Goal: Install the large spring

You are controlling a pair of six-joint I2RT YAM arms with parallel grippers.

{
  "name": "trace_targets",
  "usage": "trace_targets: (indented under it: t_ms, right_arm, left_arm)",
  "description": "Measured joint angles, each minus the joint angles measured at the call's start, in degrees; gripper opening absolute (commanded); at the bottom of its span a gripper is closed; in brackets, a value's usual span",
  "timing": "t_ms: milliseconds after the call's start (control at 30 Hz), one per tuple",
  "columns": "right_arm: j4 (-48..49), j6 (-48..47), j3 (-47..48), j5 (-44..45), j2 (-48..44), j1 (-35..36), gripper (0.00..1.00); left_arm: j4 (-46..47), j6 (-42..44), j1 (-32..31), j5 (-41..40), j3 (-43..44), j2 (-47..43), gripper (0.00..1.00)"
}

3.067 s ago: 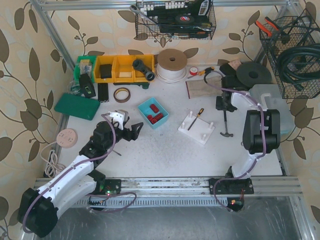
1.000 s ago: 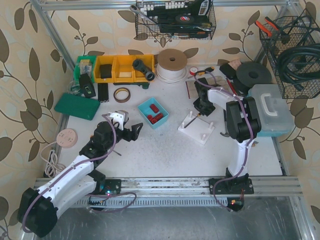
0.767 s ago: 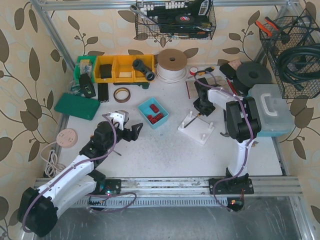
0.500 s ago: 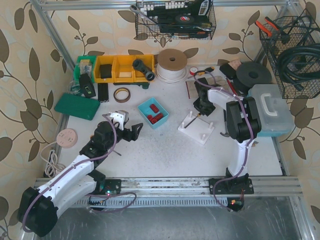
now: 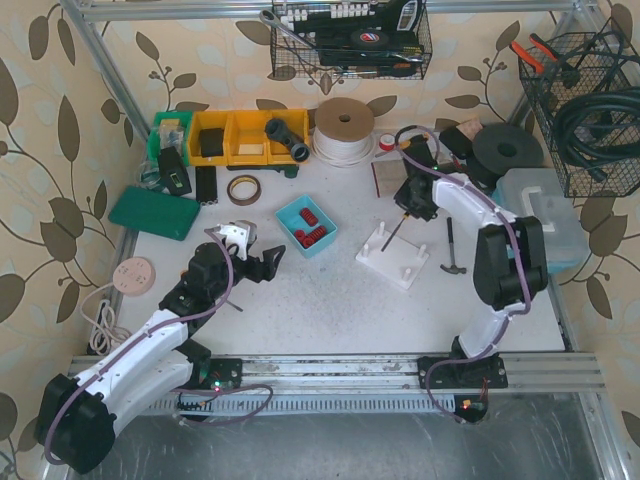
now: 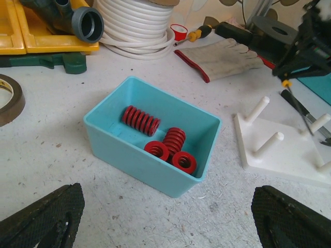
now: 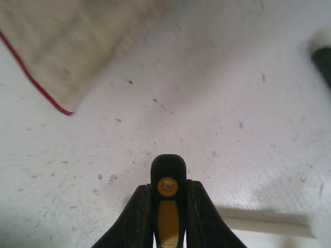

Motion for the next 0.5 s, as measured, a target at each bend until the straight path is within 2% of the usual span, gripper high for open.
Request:
trace_targets:
  t_ms: [167,500]
  right_arm:
    - [1.95,-8.02,-0.59,-0.04,-6.36,-2.03,0.0]
    - [2.45,-37.77,-0.63,2.97,-11.74,-3.63,0.0]
  left_arm:
    - [0.0,0.02,0.0,-0.42,0.0,-0.02,0.9]
    - [0.0,0.02,0.0,-0.44,0.0,-0.02,0.9]
